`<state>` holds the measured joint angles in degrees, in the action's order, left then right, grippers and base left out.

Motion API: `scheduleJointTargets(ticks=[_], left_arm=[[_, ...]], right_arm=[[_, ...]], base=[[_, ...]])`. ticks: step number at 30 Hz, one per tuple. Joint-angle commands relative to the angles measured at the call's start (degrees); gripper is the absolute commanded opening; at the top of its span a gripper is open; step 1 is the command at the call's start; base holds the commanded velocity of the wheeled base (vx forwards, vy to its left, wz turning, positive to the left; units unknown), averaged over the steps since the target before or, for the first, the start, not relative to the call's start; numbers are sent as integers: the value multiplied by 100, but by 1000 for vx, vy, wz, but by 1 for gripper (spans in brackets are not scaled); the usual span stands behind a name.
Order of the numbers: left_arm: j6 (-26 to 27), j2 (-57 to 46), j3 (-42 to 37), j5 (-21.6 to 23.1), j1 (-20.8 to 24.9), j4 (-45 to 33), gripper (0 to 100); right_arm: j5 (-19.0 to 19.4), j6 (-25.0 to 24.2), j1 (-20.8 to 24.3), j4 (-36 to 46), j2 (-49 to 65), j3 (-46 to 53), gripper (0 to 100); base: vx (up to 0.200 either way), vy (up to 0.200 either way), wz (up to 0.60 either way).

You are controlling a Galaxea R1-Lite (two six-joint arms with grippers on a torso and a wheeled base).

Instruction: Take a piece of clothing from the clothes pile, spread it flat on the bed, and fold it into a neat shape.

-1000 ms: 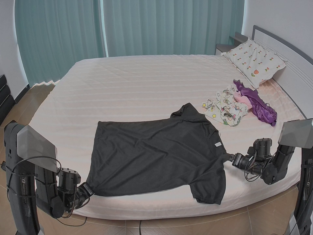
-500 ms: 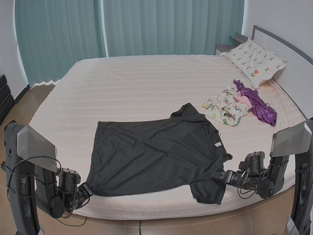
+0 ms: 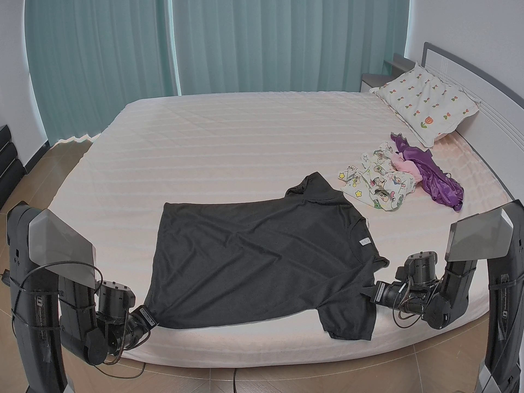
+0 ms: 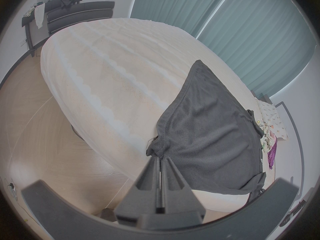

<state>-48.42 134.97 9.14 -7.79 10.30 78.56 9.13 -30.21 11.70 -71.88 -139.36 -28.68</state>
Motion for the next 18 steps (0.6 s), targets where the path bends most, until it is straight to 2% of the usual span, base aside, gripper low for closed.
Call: scheduleJointTargets(ticks=[1,11,12,18], left_arm=[[-1,11,0,-3,-2,2,0],[-1,11,0,-3,-2,2,0],[-1,11,0,-3,-2,2,0],[-9,11,0,-3,-2,2,0]], right_arm=[[-96,24,-203,315,-38,-568,0],[-34,173,-221,596,-21,-1113,0],[-34,182,-221,596,-38,-1104,100],[-8,200,-265,517,-47,-946,100]], base=[[0,0,0],[0,0,0],[0,0,0],[0,0,0]])
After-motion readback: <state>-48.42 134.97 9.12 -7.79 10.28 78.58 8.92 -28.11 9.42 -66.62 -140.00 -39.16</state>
